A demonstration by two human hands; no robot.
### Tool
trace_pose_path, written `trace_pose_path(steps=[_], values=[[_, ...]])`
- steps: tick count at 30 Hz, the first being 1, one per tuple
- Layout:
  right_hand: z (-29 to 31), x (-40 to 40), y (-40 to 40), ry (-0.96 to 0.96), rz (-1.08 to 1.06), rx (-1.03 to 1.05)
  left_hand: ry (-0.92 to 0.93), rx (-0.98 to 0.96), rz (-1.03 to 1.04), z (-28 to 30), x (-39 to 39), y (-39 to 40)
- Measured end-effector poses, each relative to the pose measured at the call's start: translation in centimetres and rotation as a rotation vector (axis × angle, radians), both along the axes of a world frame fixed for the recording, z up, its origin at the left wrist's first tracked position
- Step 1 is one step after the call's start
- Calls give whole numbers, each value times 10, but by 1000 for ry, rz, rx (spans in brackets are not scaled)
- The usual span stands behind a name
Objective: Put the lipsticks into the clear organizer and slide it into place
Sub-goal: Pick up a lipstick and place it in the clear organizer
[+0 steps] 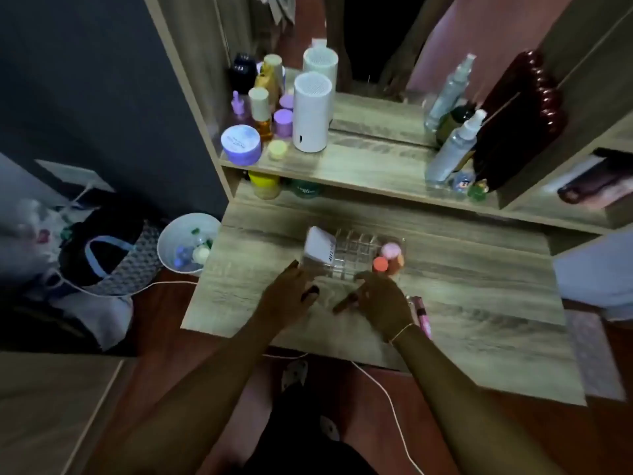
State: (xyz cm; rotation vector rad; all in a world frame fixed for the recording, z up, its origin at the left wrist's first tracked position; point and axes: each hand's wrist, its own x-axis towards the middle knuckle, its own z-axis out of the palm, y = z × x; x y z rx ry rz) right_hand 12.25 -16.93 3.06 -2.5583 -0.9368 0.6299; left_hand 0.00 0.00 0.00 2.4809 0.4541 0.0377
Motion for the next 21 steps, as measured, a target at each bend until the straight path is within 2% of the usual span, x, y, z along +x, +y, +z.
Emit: trace_pose_path(steps=[2,4,6,16,19,21], values=[[-12,-4,2,49,-49,-8,-29,37,-15,-11,3,2],[-20,-13,1,65,-65,-44,29,37,17,-12,-1,-4],[-27,-14,4,58,-97,-68,-18,50,22,-19,2,-3],[-38,-21,21,-63,-108,-127,-2,-144,17,-27,0,-1],[-37,-25,24,-125,-81,-68,-51,-210,83,-20,2,2],[-29,-26,25,-97,-158,50,-118,-236,120,-10,8,6]])
